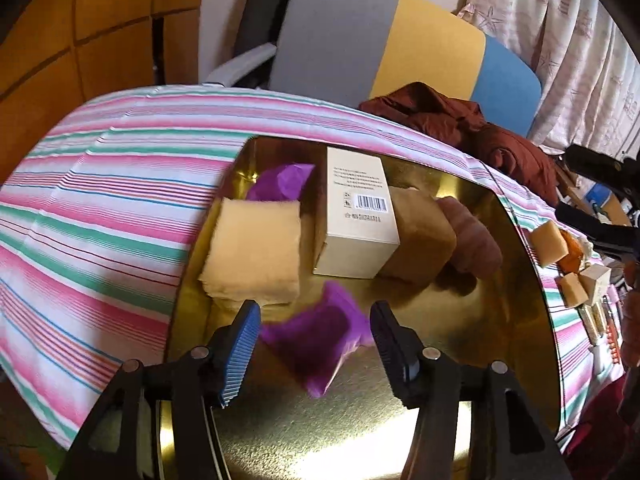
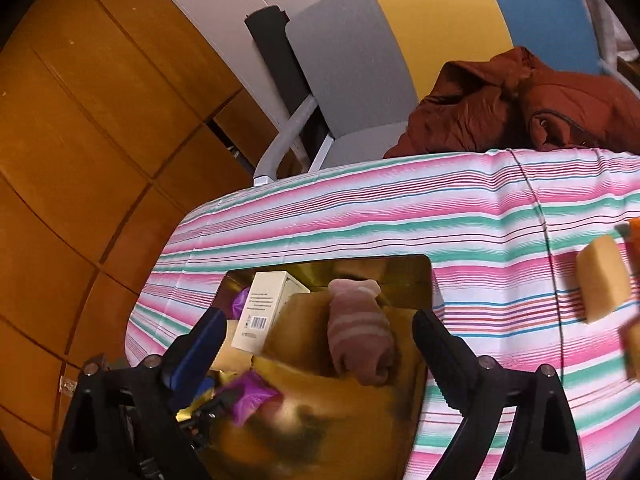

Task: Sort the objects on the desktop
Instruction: 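Carry the sock and sachet into the gold tray and open both tools, then withdraw both tools from the tray toward the remaining table items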

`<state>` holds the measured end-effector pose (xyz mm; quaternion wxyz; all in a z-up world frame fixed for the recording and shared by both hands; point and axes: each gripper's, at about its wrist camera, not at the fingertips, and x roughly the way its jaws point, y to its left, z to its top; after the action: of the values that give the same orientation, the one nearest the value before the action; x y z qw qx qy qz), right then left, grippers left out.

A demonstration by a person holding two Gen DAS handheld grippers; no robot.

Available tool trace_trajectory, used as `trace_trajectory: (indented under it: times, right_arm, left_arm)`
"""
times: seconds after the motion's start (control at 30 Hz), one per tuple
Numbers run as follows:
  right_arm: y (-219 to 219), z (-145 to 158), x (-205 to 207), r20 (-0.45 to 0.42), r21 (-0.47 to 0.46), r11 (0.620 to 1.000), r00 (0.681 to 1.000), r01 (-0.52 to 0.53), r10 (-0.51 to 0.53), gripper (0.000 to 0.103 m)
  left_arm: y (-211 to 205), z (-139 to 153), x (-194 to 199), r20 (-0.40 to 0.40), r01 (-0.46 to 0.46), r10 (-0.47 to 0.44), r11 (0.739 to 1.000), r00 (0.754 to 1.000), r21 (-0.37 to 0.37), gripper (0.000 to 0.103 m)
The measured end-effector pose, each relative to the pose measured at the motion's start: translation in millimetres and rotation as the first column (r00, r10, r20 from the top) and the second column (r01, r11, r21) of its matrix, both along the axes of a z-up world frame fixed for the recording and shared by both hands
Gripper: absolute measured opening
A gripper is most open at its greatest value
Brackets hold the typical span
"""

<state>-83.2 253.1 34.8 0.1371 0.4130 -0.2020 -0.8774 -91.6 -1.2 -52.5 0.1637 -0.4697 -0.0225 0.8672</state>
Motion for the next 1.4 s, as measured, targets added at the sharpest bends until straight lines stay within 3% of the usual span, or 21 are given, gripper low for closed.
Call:
trace_trajectory:
  times: [0.3, 0.9, 1.17, 1.4]
  right_arm:
    - [13.2, -21.8, 11.4, 0.06, -0.039, 0.999, 0.998, 0.011, -0.008, 0.099]
    - [22.3, -32.9, 43.9, 0.089, -0.014, 1.0, 0.996, -0.012, 0.013, 0.099]
    - [59.3, -32.3, 63.0, 0.109, 0.068, 0.998, 0.994, -0.003, -0.004, 0.099]
    - [132.4, -44.5, 66.9, 0.178, 0.213, 0.974, 0.977, 0.077, -0.116, 0.099]
  left_arm:
    - [-10.4, -4.1, 19.4, 0.044, -0.076, 0.074, 0.996, 0.996, 0.055, 0.058]
    - [15.4, -3.0, 62.2, 0.046, -0.033, 0.029, 0.995, 0.999, 0.097, 0.058]
    - [43.6, 6.4, 85.5, 0.019, 0.033, -0.036, 0.993, 0.999, 0.114, 0.058]
    - [79.9, 14.7, 104.9, 0.012, 0.13, -0.133, 0.981, 0.991, 0.146, 0.058]
